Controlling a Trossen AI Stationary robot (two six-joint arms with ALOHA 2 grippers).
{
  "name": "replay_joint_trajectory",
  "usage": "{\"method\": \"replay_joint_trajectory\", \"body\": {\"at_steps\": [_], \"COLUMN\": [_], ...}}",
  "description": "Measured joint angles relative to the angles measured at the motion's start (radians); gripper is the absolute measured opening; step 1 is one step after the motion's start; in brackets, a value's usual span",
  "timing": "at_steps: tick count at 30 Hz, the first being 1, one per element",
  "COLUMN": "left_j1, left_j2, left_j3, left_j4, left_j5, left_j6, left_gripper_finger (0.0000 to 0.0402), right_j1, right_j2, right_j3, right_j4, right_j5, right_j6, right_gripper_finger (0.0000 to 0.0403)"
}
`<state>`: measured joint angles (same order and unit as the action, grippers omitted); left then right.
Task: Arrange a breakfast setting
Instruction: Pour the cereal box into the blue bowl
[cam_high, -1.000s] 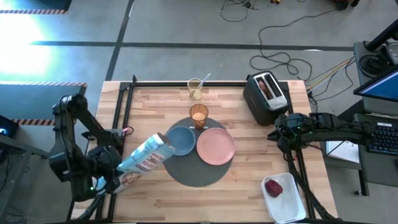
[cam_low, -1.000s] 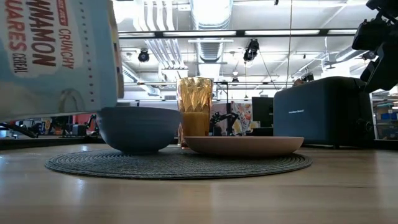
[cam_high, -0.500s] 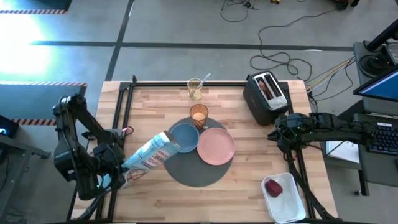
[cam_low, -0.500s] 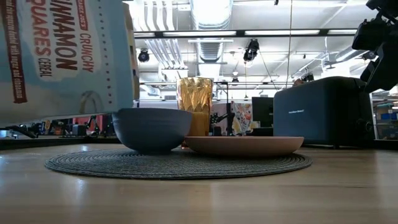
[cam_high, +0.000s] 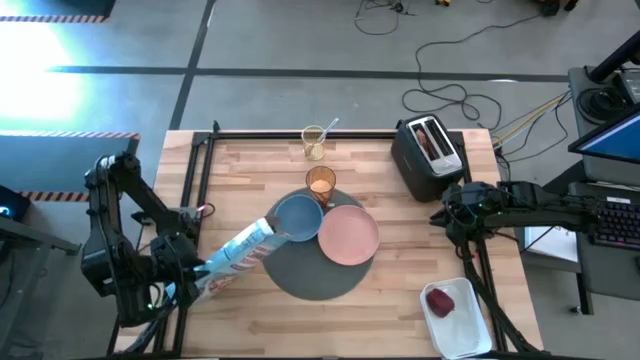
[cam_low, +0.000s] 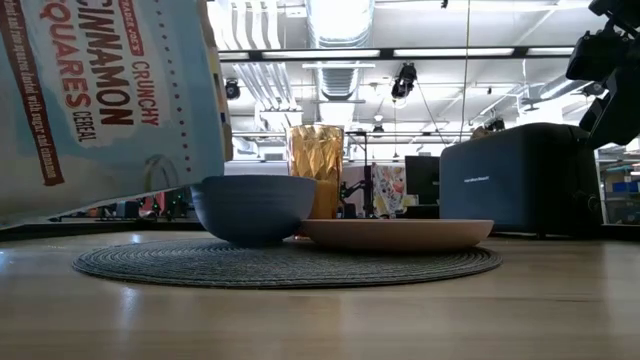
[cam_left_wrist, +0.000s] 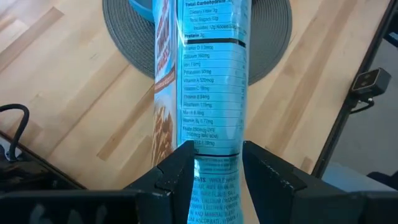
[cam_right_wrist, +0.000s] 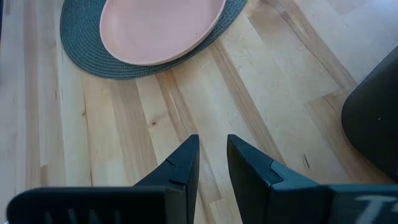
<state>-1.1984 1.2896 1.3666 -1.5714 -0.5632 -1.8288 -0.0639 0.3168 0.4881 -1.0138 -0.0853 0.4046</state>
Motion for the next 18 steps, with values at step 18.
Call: {"method": "replay_joint_trajectory", "body": {"at_steps": [18], "left_j1": [-0.034], "left_j2": [0.006], "left_j3": [-0.001], "left_j4": [0.000], "left_j5": [0.011], "left_j6": [-0.019], "left_gripper_finger": [0.0187], "right_j1": [0.000], "right_j2": [0.000], "right_j3": [0.000], "right_j4": [0.000], "right_j5": [0.000], "right_j6": [0.000], "right_gripper_finger": [0.0073]}}
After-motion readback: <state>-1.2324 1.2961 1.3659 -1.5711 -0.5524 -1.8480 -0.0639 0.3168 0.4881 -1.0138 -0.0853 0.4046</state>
